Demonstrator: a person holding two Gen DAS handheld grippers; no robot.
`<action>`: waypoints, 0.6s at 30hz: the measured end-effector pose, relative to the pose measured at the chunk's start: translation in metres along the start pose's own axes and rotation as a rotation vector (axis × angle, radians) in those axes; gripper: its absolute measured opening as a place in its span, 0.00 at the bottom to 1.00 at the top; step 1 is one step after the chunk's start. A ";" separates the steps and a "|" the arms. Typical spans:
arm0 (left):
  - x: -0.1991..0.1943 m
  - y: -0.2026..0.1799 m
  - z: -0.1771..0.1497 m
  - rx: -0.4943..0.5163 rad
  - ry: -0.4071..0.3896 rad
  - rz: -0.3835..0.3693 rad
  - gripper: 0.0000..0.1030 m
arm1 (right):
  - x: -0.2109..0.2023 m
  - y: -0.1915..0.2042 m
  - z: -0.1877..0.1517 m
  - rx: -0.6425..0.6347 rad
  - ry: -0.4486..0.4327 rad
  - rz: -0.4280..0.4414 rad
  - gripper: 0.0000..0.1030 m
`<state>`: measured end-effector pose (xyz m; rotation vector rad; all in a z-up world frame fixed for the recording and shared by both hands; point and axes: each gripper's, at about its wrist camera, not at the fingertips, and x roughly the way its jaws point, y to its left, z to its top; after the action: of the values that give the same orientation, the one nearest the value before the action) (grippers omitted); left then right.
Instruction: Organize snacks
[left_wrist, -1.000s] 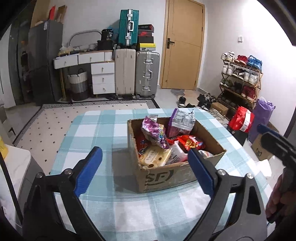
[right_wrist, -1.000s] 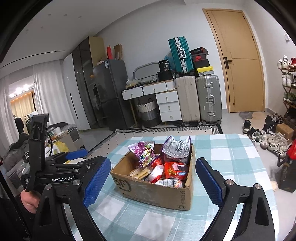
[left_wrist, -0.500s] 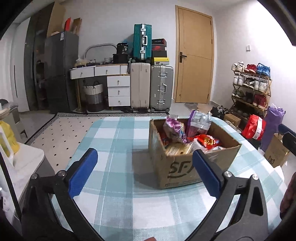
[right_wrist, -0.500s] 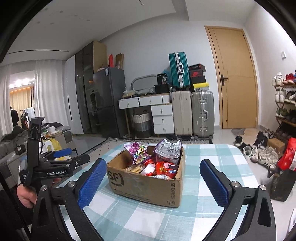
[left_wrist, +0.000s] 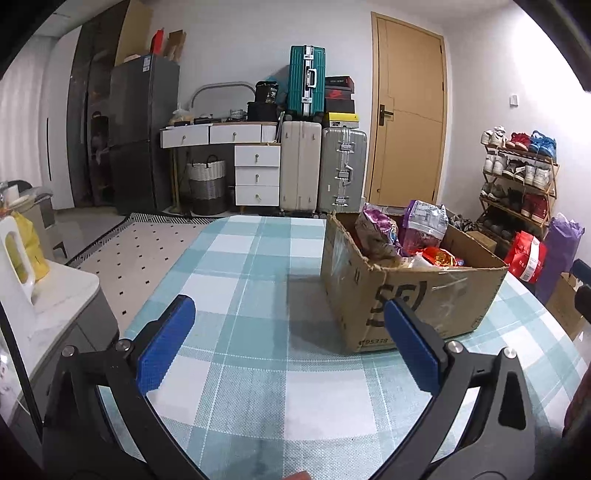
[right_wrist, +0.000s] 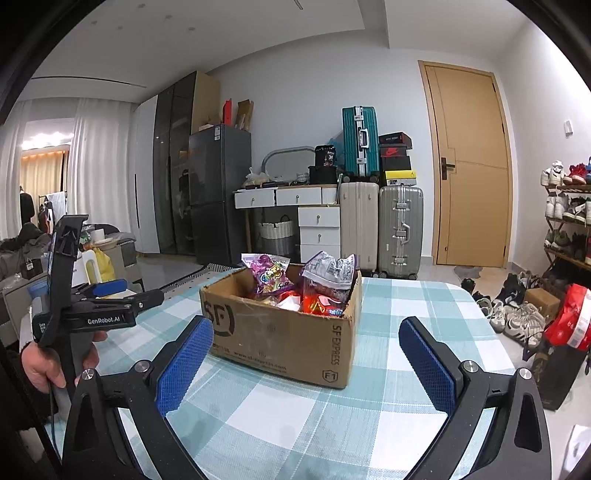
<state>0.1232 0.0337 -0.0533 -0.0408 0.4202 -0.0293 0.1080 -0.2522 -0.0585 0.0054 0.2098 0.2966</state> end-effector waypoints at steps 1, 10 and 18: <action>0.000 0.000 -0.002 0.000 -0.004 0.002 0.99 | 0.000 0.000 -0.001 -0.004 -0.001 -0.003 0.99; 0.003 -0.006 -0.015 0.047 -0.048 0.033 0.99 | 0.009 -0.009 -0.019 0.012 0.017 -0.018 0.99; 0.001 -0.011 -0.016 0.078 -0.079 0.030 0.99 | 0.019 -0.001 -0.023 -0.025 0.050 -0.019 0.99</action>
<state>0.1174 0.0221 -0.0680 0.0412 0.3401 -0.0142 0.1214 -0.2481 -0.0845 -0.0288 0.2552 0.2804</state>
